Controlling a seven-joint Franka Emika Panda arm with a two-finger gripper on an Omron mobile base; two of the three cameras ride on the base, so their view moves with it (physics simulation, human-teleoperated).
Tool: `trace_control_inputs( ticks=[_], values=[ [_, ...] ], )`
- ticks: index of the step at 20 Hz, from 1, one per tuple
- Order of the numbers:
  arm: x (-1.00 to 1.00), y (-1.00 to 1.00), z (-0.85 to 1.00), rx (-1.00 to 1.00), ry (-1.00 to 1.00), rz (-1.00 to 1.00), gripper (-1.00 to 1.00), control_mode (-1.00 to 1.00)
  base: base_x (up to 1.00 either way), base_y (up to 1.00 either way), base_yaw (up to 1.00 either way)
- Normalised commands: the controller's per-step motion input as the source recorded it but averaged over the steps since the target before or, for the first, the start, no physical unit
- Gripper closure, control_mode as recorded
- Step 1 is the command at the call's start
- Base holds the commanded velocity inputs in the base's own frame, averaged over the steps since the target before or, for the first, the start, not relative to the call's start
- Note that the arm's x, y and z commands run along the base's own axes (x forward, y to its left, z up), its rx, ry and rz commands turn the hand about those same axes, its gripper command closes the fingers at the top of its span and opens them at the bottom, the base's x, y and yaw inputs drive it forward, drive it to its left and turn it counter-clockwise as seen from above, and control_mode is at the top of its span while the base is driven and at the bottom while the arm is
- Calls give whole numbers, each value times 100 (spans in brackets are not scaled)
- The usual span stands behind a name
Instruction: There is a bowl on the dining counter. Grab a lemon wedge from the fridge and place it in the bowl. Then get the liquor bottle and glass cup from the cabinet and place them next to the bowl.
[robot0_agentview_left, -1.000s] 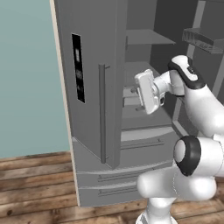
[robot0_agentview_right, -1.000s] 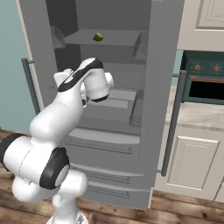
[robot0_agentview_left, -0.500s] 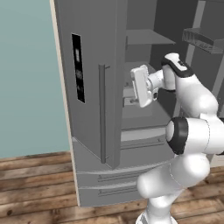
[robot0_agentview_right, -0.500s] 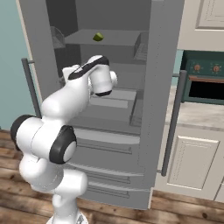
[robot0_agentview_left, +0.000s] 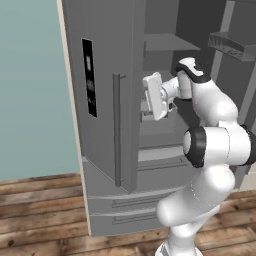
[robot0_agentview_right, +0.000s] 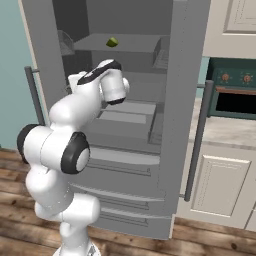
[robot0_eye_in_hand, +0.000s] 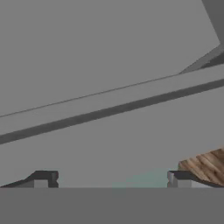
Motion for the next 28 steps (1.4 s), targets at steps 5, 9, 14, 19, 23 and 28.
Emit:
trace_control_inputs(
  ticks=[5,9,14,19,23,28],
  values=[
    [-45,82,0,-3,7,8,-100,-100,0,0,0],
    [-37,89,0,-8,14,11,-100,-100,0,0,0],
    [-28,87,0,-8,18,12,-100,-100,0,0,0],
    [-10,92,0,-8,21,11,-100,-100,0,0,0],
    [0,88,0,-8,21,4,-100,-100,0,0,0],
    [0,31,-1,-7,5,0,-100,-100,0,0,0]
  ],
)
